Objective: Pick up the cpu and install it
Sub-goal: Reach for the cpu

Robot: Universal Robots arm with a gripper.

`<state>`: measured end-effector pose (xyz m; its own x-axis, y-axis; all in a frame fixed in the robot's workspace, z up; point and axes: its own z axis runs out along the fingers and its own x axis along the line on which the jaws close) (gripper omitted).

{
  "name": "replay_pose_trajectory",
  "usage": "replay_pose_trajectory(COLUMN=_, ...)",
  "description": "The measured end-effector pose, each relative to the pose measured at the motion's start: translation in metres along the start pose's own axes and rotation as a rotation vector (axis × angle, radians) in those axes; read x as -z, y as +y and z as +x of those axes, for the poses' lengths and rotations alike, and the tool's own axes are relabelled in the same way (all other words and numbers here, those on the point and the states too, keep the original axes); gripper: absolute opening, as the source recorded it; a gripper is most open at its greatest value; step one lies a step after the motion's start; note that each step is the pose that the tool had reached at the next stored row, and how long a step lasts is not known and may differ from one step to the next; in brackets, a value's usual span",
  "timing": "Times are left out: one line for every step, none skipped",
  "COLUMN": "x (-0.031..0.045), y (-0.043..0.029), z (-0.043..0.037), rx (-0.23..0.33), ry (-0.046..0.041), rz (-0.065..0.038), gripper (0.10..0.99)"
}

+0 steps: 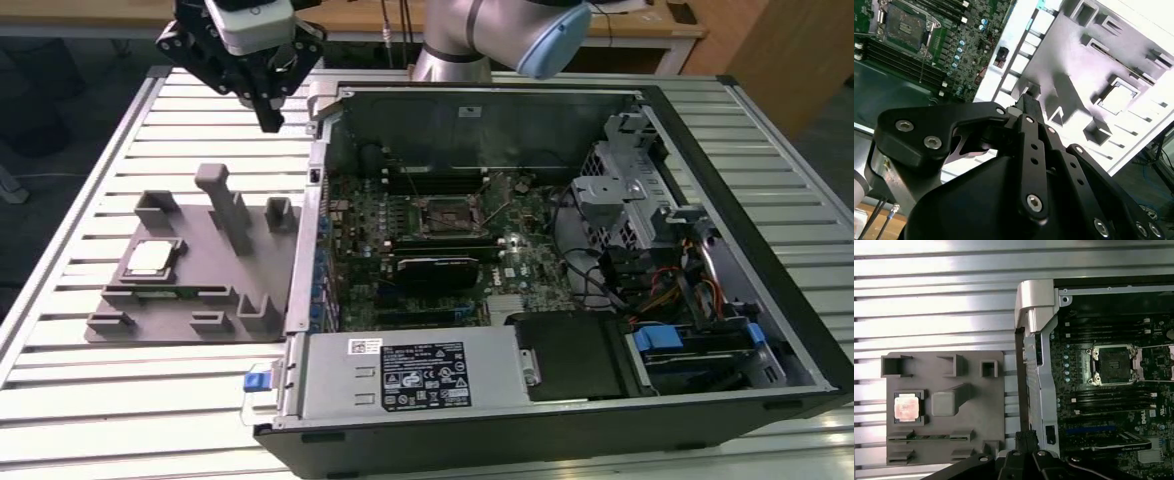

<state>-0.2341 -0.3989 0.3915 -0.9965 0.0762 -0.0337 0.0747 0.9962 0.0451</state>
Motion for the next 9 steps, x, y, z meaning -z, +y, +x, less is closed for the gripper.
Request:
replay_pose_trajectory(x=-0.0009, y=-0.0002, z=0.0015, rx=0.0, ry=0.0, rz=0.0, gripper=0.106)
replay_pose_trajectory(x=-0.0019, y=-0.0003, z=0.0031, rx=0.0, ry=0.0001, rz=0.0, gripper=0.106)
replay_pose_trajectory(x=-0.0028, y=-0.0005, z=0.0046, rx=0.0, ry=0.0001, rz=0.0, gripper=0.106)
replay_pose_trajectory(x=-0.0037, y=-0.0006, z=0.006, rx=0.0, ry=0.0001, rz=0.0, gripper=0.106)
replay_pose_trajectory(x=-0.0046, y=-0.0008, z=0.0074, rx=0.0, ry=0.0001, rz=0.0, gripper=0.106)
replay_pose_trajectory(x=-0.0054, y=-0.0009, z=0.0087, rx=0.0, ry=0.0001, rz=0.0, gripper=0.106)
replay_pose_trajectory(x=-0.0062, y=-0.0011, z=0.0101, rx=0.0, ry=0.0001, rz=0.0, gripper=0.106)
replay_pose_trajectory(x=-0.007, y=-0.0012, z=0.0116, rx=0.0, ry=0.0001, rz=0.0, gripper=0.106)
replay_pose_trajectory(x=-0.0078, y=-0.0014, z=0.0132, rx=0.0, ry=0.0, rz=0.0, gripper=0.106)
